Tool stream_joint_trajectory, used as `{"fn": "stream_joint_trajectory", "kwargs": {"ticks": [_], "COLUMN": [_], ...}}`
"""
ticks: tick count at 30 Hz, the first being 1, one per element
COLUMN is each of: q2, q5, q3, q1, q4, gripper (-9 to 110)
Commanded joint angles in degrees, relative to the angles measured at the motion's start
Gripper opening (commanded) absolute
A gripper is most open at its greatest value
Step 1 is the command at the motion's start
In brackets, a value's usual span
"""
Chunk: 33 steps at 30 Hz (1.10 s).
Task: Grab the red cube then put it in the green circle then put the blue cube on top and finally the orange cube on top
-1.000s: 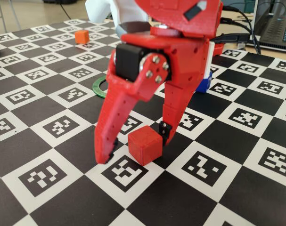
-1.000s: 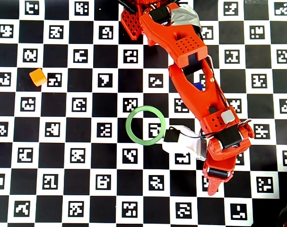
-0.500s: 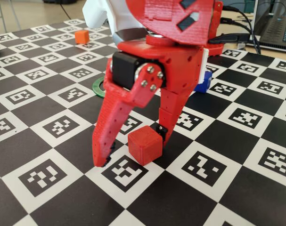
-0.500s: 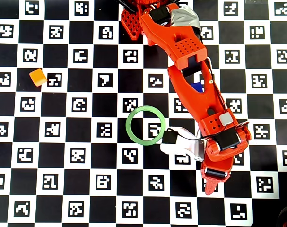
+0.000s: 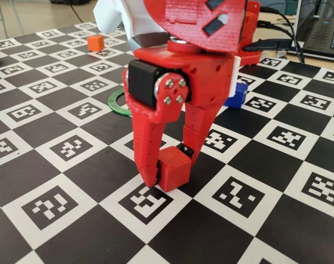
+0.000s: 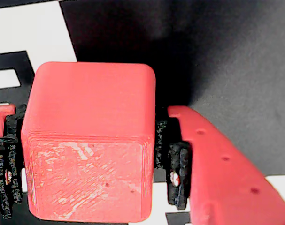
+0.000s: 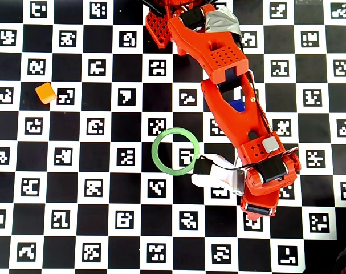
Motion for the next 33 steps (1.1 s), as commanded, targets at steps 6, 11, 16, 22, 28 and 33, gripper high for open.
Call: {"fn": "stream_joint_trajectory", "kwargs": {"ticks": [6,11,16,22,28,33], "q2": [9.67,17.67,27.16,43.68,54.58,59.33], "q5": [-2.29,-7.21,-13.80,-22.76,-28.56,-31.46], "q3": [-2.02,-1.14,0.26,17.75,35.77,46.32], "q1": [-0.18,1.23,4.31,8.35,11.43,14.15], "q4": [5.45,11.78,18.63,19.60,17.05,12.57], "gripper": [5,5,5,4,4,4]}}
